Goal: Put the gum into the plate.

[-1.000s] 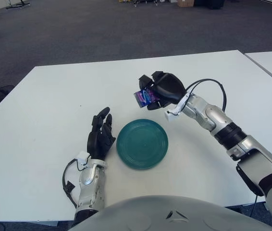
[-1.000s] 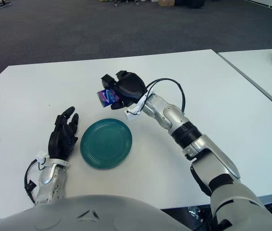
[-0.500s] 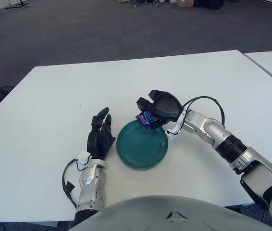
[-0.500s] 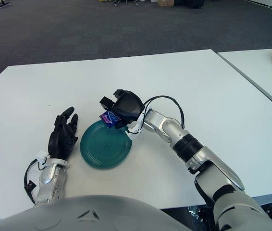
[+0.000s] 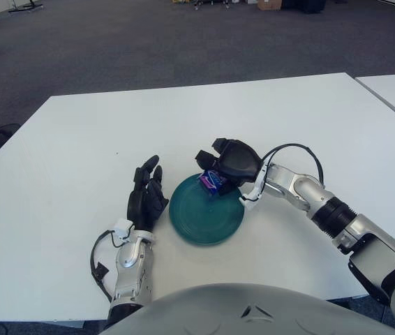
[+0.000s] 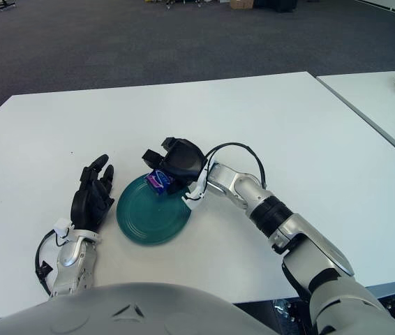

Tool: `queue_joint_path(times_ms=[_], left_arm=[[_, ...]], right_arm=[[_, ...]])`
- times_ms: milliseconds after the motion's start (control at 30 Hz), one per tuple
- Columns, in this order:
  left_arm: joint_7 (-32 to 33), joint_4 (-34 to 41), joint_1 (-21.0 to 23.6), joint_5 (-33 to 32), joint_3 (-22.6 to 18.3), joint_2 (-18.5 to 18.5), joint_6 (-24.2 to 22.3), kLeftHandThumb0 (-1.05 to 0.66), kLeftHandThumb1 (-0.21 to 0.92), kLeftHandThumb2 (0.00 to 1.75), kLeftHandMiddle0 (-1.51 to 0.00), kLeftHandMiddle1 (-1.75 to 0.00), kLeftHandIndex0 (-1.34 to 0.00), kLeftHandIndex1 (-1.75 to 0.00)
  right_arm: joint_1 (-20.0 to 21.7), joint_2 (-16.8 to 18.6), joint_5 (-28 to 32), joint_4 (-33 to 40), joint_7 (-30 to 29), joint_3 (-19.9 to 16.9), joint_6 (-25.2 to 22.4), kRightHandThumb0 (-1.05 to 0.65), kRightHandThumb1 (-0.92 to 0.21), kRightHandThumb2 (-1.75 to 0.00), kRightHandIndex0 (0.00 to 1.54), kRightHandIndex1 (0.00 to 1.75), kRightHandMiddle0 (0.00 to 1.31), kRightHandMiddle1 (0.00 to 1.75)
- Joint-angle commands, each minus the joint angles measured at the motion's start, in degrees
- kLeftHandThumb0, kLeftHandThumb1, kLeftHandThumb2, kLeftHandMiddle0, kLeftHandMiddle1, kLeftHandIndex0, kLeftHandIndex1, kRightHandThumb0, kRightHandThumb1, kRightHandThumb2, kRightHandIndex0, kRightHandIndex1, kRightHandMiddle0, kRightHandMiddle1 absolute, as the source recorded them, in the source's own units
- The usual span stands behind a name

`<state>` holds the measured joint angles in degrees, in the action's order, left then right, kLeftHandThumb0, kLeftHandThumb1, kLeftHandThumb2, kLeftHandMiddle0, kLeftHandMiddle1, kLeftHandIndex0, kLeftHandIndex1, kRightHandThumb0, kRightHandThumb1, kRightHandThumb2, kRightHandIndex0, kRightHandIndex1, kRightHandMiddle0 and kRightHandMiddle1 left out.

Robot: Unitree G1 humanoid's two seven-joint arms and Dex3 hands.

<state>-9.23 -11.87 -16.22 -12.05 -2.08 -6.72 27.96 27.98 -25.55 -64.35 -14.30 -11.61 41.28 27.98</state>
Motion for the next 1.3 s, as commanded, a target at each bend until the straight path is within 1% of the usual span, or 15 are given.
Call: queue_joint_path(times_ms=[0,33,67,100,133,167,200,233,300,400,600,1100,1267], left_arm=[[1.21,-2.73,-2.92,0.21,-0.15,-1.38,-1.19,-0.85,0.92,1.00,-0.26,0.00,0.00,-0.63],[1.34,-2.68,-2.89,0.35,-0.12,-1.39,-1.25,-0.85,0.92,1.01,-0.26,0.00,0.00,-0.62],[1.47,-2.57,-2.91,0.45,-0.08,-1.40,-1.32,-0.85,0.92,1.01,-0.26,0.00,0.00,-0.62],[1.56,-2.49,-2.94,0.51,-0.04,-1.40,-1.37,-0.85,0.92,1.01,-0.26,0.00,0.00,-0.61],[1.69,-2.52,-2.88,0.55,-0.02,-1.41,-1.41,-0.85,0.92,1.01,-0.26,0.00,0.00,-0.61],[1.78,-2.57,-2.84,0.57,0.00,-1.41,-1.43,-0.85,0.92,1.01,-0.25,0.00,0.00,-0.61],[1.86,-2.59,-2.82,0.55,0.01,-1.43,-1.46,-0.85,0.92,1.01,-0.25,0.00,0.00,-0.61],[1.92,-2.59,-2.81,0.54,0.03,-1.43,-1.47,-0.85,0.92,1.01,-0.25,0.00,0.00,-0.61],[2.04,-2.72,-2.71,0.43,-0.02,-1.50,-1.49,-0.85,0.92,1.02,-0.25,0.00,0.00,-0.60],[2.25,-2.74,-2.66,0.06,-0.17,-1.78,-1.58,-0.84,0.92,1.02,-0.25,0.00,0.00,-0.60],[2.58,-2.65,-2.49,-0.20,-0.19,-1.94,-1.61,-0.84,0.92,1.03,-0.24,0.00,0.00,-0.60],[2.69,-2.37,-2.32,-0.85,-0.11,-2.01,-1.69,-0.84,0.92,1.03,-0.25,0.00,0.00,-0.54],[2.71,-2.47,-2.23,-1.15,-0.11,-2.14,-1.96,-0.84,0.92,1.03,-0.25,0.00,0.00,-0.55]], right_arm=[[0.24,-1.01,0.01,1.98,1.80,-0.21,0.79,-0.60,-0.91,-0.83,0.32,1.64,0.11,1.54],[0.25,-1.21,-0.06,2.21,2.17,-0.28,0.96,-0.64,-0.91,-0.89,0.30,1.44,0.07,1.45],[0.19,-1.43,-0.11,2.52,2.52,-0.38,1.10,-0.68,-0.92,-0.93,0.30,1.14,0.05,1.22],[0.12,-1.54,-0.13,2.74,2.77,-0.47,1.18,-0.71,-0.92,-0.96,0.33,0.87,0.03,1.05],[0.07,-1.69,-0.18,2.91,3.01,-0.54,1.25,-0.72,-0.92,-0.97,0.34,0.77,0.02,0.99],[0.03,-1.78,-0.20,3.02,3.17,-0.59,1.28,-0.74,-0.92,-0.99,0.36,0.57,0.01,0.87],[-0.04,-1.86,-0.19,3.14,3.32,-0.63,1.27,-0.75,-0.92,-1.00,0.37,0.49,0.01,0.83],[-0.09,-1.91,-0.17,3.24,3.44,-0.67,1.26,-0.76,-0.92,-1.01,0.38,0.38,0.01,0.76],[-0.32,-1.97,0.04,3.36,3.53,-0.83,1.22,-0.77,-0.92,-1.03,0.39,0.26,0.00,0.68],[-0.97,-2.00,0.51,3.70,3.57,-1.21,0.99,-0.78,-0.92,-1.04,0.37,0.17,0.00,0.60],[-1.90,-1.83,0.42,4.19,3.15,-1.71,0.68,-0.77,-0.92,-1.03,0.35,0.10,0.00,0.55],[-2.58,-0.96,1.64,4.07,2.49,-2.76,1.31,-0.75,-0.92,-1.01,0.37,0.07,0.00,0.56],[-3.36,-0.18,3.13,4.00,1.84,-3.86,1.03,-0.75,-0.92,-1.00,0.39,0.07,0.00,0.56]])
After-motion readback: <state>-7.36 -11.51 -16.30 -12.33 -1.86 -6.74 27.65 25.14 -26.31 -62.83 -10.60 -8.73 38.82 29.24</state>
